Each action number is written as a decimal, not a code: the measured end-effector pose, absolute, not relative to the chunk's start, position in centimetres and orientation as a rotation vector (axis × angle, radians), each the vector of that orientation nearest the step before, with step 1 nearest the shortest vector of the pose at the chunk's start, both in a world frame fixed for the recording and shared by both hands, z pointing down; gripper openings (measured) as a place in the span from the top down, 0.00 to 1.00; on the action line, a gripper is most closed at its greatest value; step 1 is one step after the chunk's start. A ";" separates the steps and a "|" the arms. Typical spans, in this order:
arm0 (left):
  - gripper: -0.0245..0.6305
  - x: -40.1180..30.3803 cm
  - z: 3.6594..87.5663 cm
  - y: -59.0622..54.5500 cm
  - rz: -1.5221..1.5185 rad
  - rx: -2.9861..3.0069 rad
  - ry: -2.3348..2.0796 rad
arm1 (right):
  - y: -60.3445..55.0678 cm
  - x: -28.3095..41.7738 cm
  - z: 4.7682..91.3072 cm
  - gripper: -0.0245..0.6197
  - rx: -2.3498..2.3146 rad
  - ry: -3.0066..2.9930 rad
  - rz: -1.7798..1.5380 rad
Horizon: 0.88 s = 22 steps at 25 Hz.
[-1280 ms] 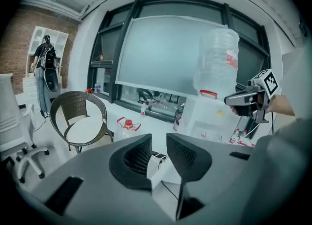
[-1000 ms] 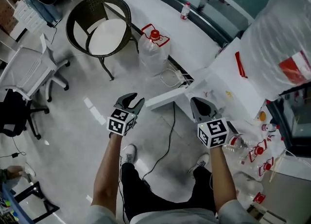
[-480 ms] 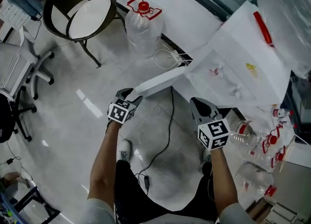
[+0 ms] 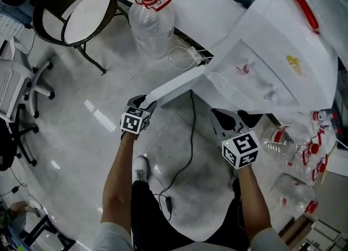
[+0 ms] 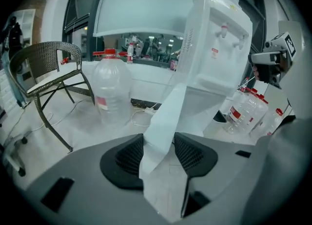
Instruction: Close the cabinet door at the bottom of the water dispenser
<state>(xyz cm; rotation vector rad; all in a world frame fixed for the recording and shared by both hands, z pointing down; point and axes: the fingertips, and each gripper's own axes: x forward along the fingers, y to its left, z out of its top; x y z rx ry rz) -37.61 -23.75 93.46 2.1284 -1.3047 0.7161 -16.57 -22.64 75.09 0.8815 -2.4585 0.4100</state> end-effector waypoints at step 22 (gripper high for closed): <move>0.66 -22.3 92.8 -13.4 0.804 2.098 -1.187 | -18.2 -6.3 76.0 0.92 0.906 -2.366 0.498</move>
